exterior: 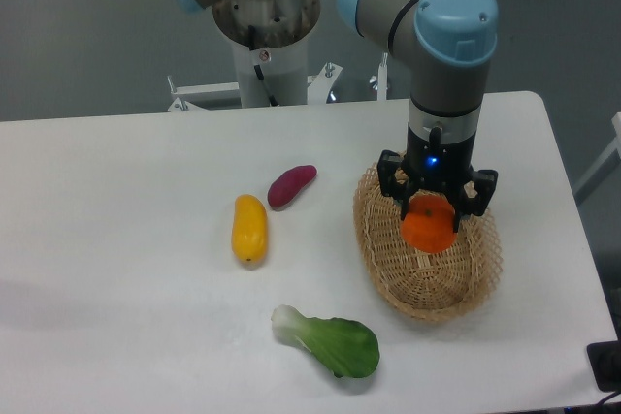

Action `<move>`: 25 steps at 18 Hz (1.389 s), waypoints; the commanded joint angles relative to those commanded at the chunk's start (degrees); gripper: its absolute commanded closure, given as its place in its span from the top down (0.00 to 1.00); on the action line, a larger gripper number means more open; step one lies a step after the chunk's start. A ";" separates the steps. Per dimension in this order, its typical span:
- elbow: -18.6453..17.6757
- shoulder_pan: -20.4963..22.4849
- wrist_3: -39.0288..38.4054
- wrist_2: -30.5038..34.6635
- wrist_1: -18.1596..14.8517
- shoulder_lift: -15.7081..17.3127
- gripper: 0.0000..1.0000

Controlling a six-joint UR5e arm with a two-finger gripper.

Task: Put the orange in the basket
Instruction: 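Lower the held orange into the wicker basket with the gripper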

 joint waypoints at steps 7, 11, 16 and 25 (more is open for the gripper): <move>-1.23 0.00 0.09 0.09 0.09 -0.09 0.64; -4.38 1.14 6.58 0.35 0.26 1.13 0.64; -9.13 3.77 13.87 0.44 1.58 1.67 0.64; -19.68 6.15 17.58 0.79 14.06 -1.31 0.64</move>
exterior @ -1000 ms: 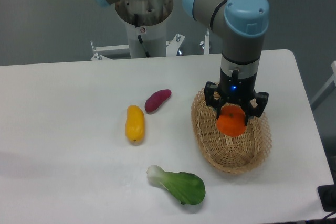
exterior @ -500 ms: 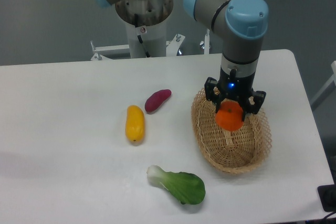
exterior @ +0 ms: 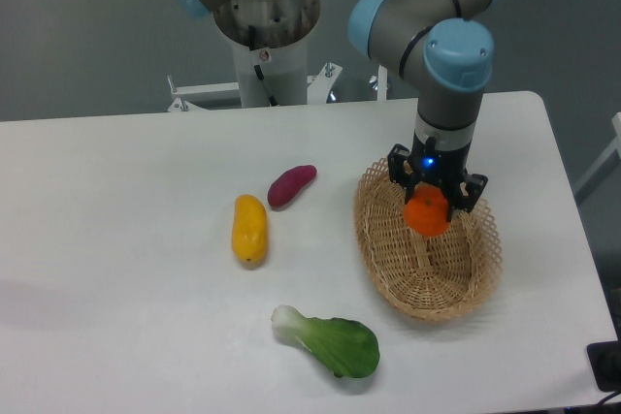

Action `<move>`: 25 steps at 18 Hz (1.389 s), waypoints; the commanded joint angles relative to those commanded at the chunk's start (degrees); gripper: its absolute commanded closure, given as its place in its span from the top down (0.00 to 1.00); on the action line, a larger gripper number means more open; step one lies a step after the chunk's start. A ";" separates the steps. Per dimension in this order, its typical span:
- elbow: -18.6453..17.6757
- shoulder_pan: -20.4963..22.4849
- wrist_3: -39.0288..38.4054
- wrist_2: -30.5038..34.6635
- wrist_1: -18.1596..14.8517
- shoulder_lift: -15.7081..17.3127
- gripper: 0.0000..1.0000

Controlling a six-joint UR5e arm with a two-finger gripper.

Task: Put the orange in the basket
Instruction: 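Lower the held orange into the wicker basket with the gripper, then open the gripper to release the orange and lift away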

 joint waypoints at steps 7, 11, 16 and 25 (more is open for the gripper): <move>-1.67 0.26 -0.09 1.40 0.18 -1.58 0.64; -1.85 0.35 0.00 1.58 0.18 -2.02 0.64; -1.85 0.35 0.09 1.58 0.18 -2.64 0.70; 0.08 0.35 -0.09 1.58 0.09 -1.41 1.00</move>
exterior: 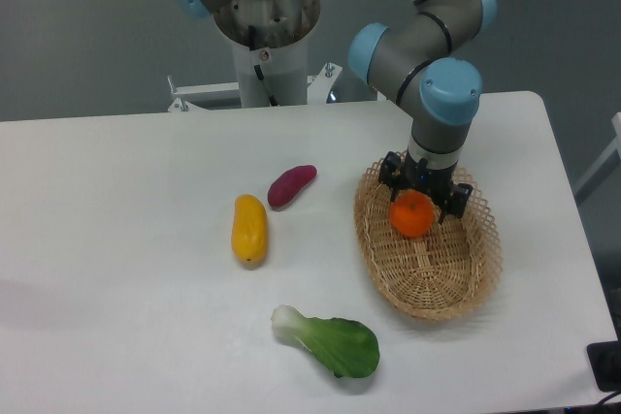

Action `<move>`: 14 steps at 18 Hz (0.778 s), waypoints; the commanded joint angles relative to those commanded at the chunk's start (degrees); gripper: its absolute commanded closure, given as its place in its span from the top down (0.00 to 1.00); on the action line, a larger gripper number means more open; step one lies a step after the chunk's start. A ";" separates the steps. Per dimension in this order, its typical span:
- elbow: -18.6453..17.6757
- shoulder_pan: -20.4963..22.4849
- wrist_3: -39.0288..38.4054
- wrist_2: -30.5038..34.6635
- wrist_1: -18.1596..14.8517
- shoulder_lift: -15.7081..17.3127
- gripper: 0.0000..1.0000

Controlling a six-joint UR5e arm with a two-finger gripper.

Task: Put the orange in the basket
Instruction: 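Open the gripper to release the orange and lift away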

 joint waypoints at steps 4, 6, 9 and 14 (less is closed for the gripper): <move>1.23 0.00 0.09 0.09 -0.18 0.97 1.00; 1.50 0.00 0.35 0.00 -0.26 1.76 1.00; 3.42 0.09 0.61 0.00 -0.88 2.28 1.00; 4.49 0.44 0.97 0.00 -1.14 2.73 1.00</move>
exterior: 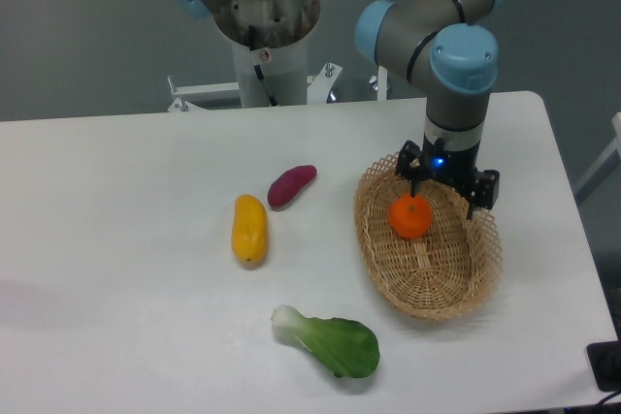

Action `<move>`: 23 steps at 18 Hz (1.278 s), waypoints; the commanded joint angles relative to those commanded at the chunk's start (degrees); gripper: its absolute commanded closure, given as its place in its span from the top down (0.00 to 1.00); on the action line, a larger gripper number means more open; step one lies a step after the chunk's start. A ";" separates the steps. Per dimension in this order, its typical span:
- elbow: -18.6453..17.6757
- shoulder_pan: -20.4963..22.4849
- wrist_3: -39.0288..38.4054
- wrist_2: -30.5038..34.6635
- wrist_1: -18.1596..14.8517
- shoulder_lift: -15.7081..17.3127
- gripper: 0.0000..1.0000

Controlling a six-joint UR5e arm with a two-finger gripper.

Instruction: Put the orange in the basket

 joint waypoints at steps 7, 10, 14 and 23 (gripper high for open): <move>0.79 0.35 0.53 -0.44 0.18 0.79 1.00; 1.32 0.26 0.44 -0.61 0.18 0.79 1.00; 1.41 0.53 0.53 -0.53 0.17 0.79 1.00; 1.93 0.44 0.44 -0.62 0.18 0.79 1.00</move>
